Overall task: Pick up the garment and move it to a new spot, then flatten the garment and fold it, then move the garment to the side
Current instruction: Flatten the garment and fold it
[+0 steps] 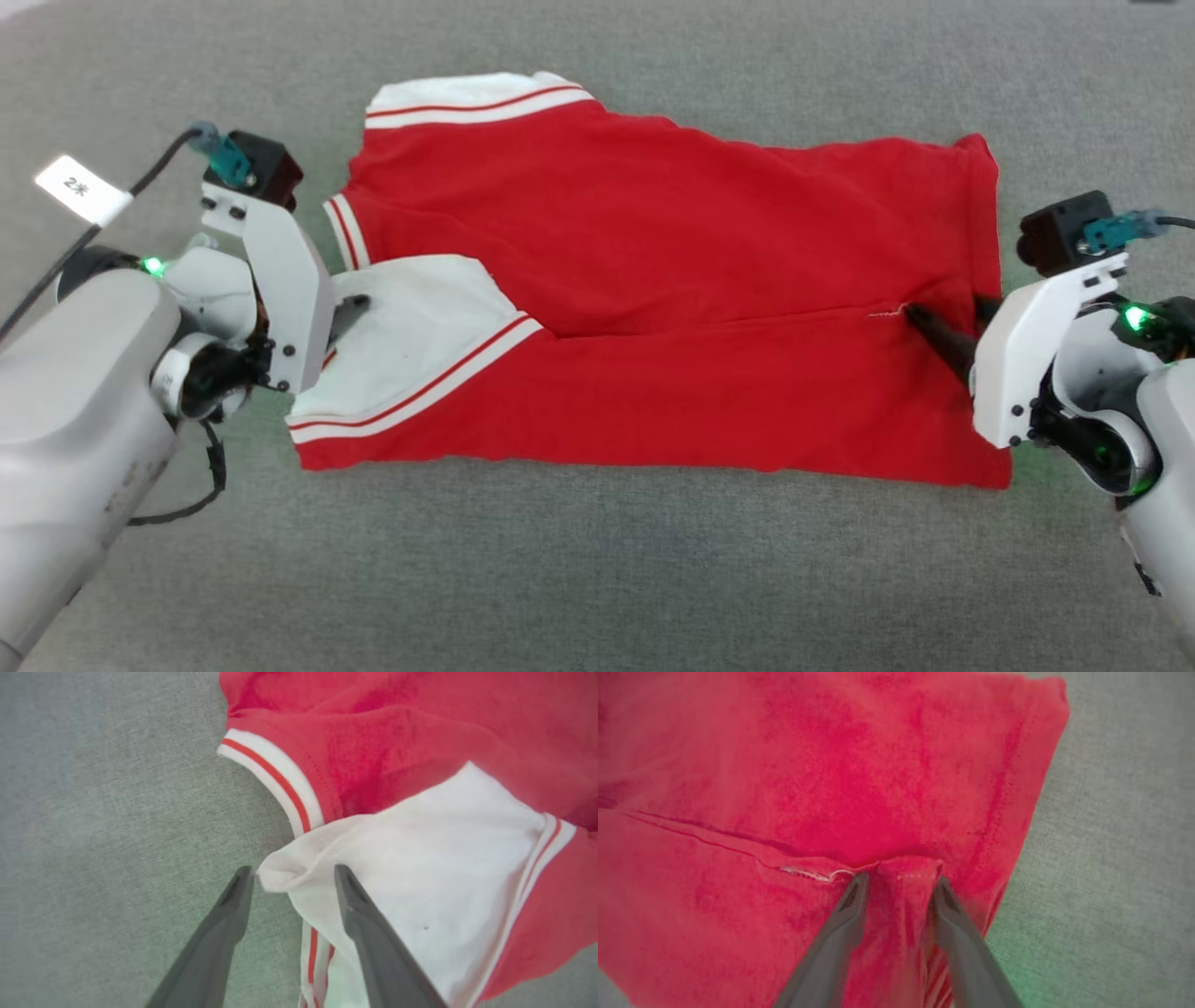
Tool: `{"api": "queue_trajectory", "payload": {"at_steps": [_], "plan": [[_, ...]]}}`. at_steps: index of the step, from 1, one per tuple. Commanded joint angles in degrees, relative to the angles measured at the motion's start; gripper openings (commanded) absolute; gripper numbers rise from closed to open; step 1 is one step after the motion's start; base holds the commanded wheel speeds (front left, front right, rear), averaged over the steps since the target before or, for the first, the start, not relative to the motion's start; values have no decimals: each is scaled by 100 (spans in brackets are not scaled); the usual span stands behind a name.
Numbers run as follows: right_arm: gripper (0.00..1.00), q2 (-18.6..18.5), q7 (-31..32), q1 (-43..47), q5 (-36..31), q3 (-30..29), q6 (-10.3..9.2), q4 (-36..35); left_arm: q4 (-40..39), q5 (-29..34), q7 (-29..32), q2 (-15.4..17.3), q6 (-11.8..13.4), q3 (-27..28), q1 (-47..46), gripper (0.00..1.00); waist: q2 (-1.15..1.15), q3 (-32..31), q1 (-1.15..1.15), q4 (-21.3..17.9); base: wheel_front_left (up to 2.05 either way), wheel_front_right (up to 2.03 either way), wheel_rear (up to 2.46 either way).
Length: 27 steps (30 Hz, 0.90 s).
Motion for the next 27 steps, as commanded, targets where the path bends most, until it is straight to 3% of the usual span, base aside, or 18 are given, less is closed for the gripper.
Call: {"api": "queue_trajectory", "payload": {"at_steps": [1,11,19,22,27], "plan": [[100,-19,-55,65,5,-32,-11,-38,-57,-5,-17,19,45,12,-38,100,0,-98,0,80,0,0,0],[100,107,-1169,765,-551,-901,-10,-852,-1400,-303,335,508,791,121,495,100,0,-469,0,286,0,0,0],[100,651,-2013,1496,-1304,-1915,-10,-1651,-2623,-754,992,1024,1626,110,1101,100,0,-657,0,292,0,0,0],[100,867,-2254,1713,-1551,-2154,-10,-2000,-2666,-869,1019,1055,1758,121,1259,100,0,-652,0,212,0,0,0],[100,1182,-2516,1965,-1777,-2372,-10,-2355,-2309,-1006,846,941,1696,155,1457,100,0,-599,0,18,0,0,0]]}}
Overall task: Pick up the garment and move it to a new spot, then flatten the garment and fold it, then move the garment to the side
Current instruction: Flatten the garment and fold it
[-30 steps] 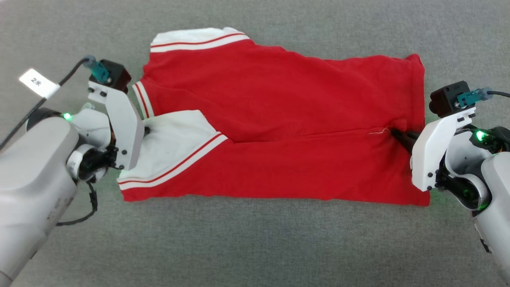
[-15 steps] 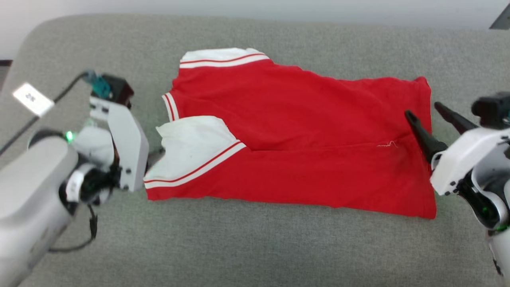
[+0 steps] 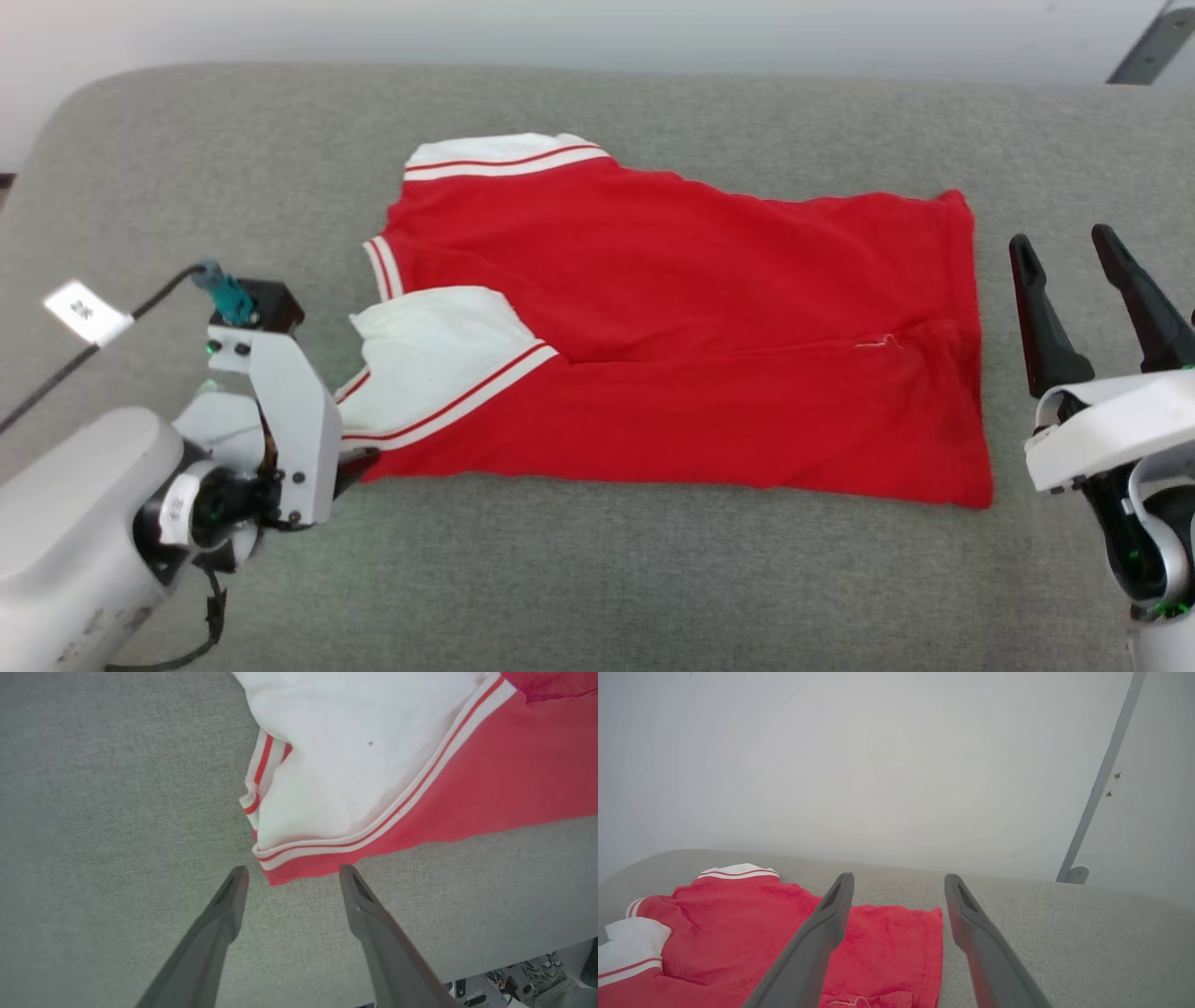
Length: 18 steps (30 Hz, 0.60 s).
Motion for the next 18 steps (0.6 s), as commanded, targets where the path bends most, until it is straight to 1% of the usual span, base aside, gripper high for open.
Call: {"api": "queue_trajectory", "payload": {"at_steps": [1,3,6,9,13,16,17,18], "plan": [[100,58,-47,100,-52,-42,-9,-74,121,-17,-51,-36,-42,20,95,100,0,35,0,-110,0,0,0],[100,171,-49,201,-89,-108,-10,-127,367,-10,-152,-83,-142,13,125,100,0,52,0,-188,0,0,0],[100,302,-34,346,-99,-204,-9,-204,780,-101,-315,-239,-310,53,200,100,0,73,0,-275,0,0,0],[100,377,22,476,-98,-261,-9,-272,1210,-121,-435,-351,-465,53,213,100,0,89,0,-345,0,0,0],[100,412,249,636,-52,-275,-9,-355,1764,-200,-373,-573,-614,-30,270,100,0,102,0,-406,0,0,0],[100,365,501,717,17,-240,-9,-405,2092,-285,-318,-746,-701,-54,273,100,0,109,0,-426,0,0,0],[100,362,629,762,50,-241,-9,-393,2167,-300,-285,-800,-761,-72,281,72,0,110,0,-430,0,0,0],[100,323,752,804,75,-207,-9,-387,2237,-304,-263,-846,-800,-88,277,0,0,112,0,-430,0,0,0]]}}
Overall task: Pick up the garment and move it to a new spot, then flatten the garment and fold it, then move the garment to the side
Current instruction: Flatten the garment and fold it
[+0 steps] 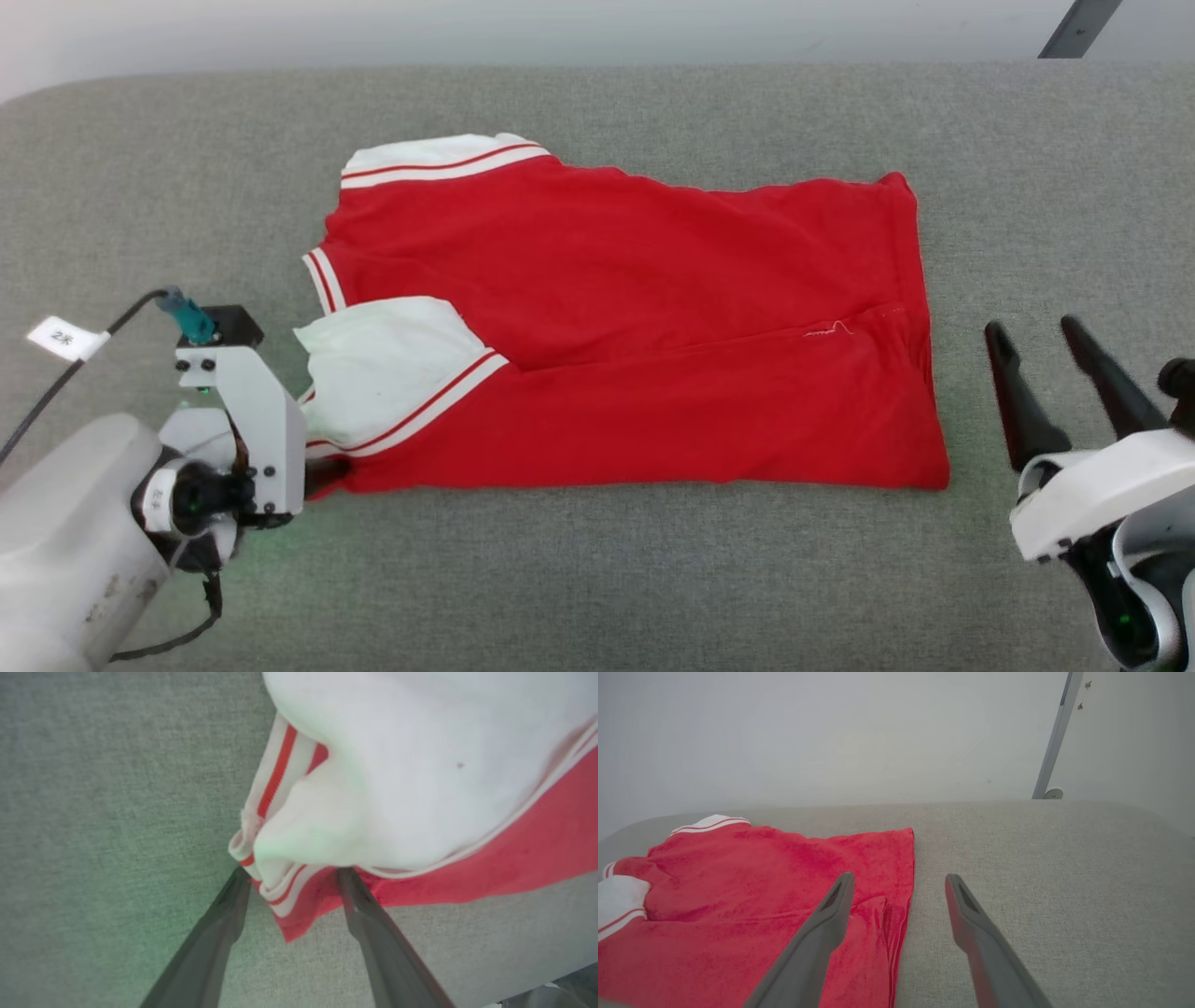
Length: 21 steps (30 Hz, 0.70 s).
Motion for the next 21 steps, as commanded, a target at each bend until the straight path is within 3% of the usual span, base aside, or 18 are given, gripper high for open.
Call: {"api": "queue_trajectory", "payload": {"at_steps": [1,12,21], "plan": [[100,-10,124,114,87,20,-9,-15,181,-36,62,-193,-36,-150,209,0,0,4,0,5,0,0,0],[100,-59,2156,263,394,71,-9,131,442,25,-57,-612,-377,-166,-49,0,0,200,0,220,0,0,0],[100,12,3009,-169,239,18,-9,872,536,84,-170,-809,-515,-187,-208,0,0,371,0,419,0,0,0]]}}
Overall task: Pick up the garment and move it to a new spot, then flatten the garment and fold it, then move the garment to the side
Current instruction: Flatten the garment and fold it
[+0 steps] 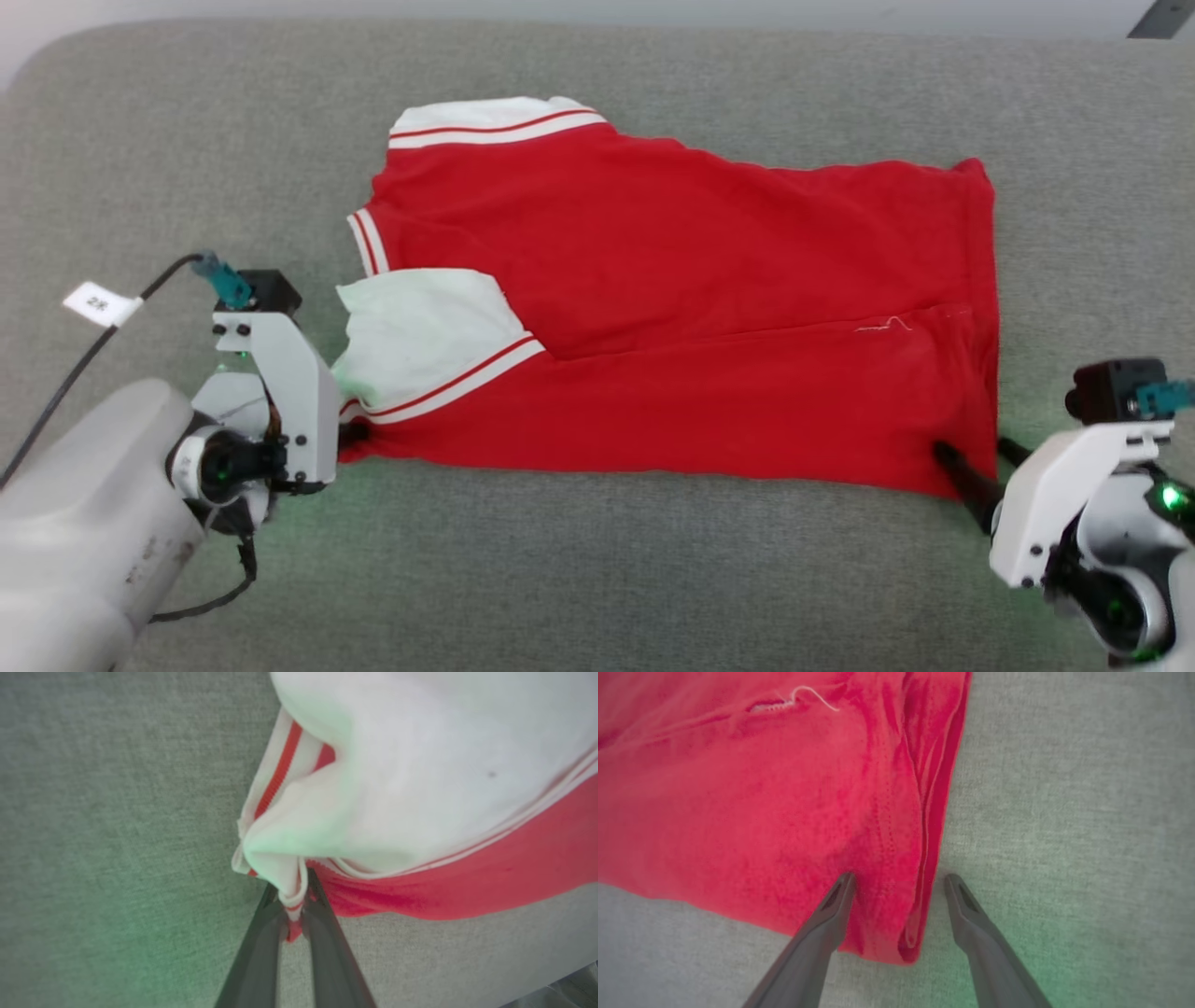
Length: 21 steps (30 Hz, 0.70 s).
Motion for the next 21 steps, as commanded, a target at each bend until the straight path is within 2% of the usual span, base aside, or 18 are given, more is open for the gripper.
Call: {"api": "queue_trajectory", "payload": {"at_steps": [1,2,3,4,9,13,17,21], "plan": [[100,64,117,-72,-19,30,-9,266,75,39,-83,-338,-26,-158,170,0,0,55,0,59,0,0,0],[100,86,187,-132,-17,37,-9,407,84,48,-96,-346,-25,-158,165,0,0,65,0,73,0,0,0],[85,92,245,-187,-46,56,-9,548,90,56,-106,-357,-28,-154,153,0,0,74,0,87,0,0,0],[0,90,283,-241,-65,84,-9,668,95,60,-119,-364,-30,-153,144,0,0,82,0,100,0,0,0],[0,86,372,-385,-120,129,-10,958,121,40,-142,-366,-58,-128,147,0,0,103,0,149,0,0,0],[0,-4,420,-505,-63,163,-9,926,86,-13,-152,-281,-52,-76,145,0,0,95,0,177,0,0,0],[0,-196,521,-480,34,145,-10,688,-70,-43,-45,-96,10,-42,184,0,0,54,0,182,0,0,0],[0,-432,775,-323,102,147,-10,303,-456,-52,165,222,185,-55,250,0,0,-2,0,173,0,0,0]]}}
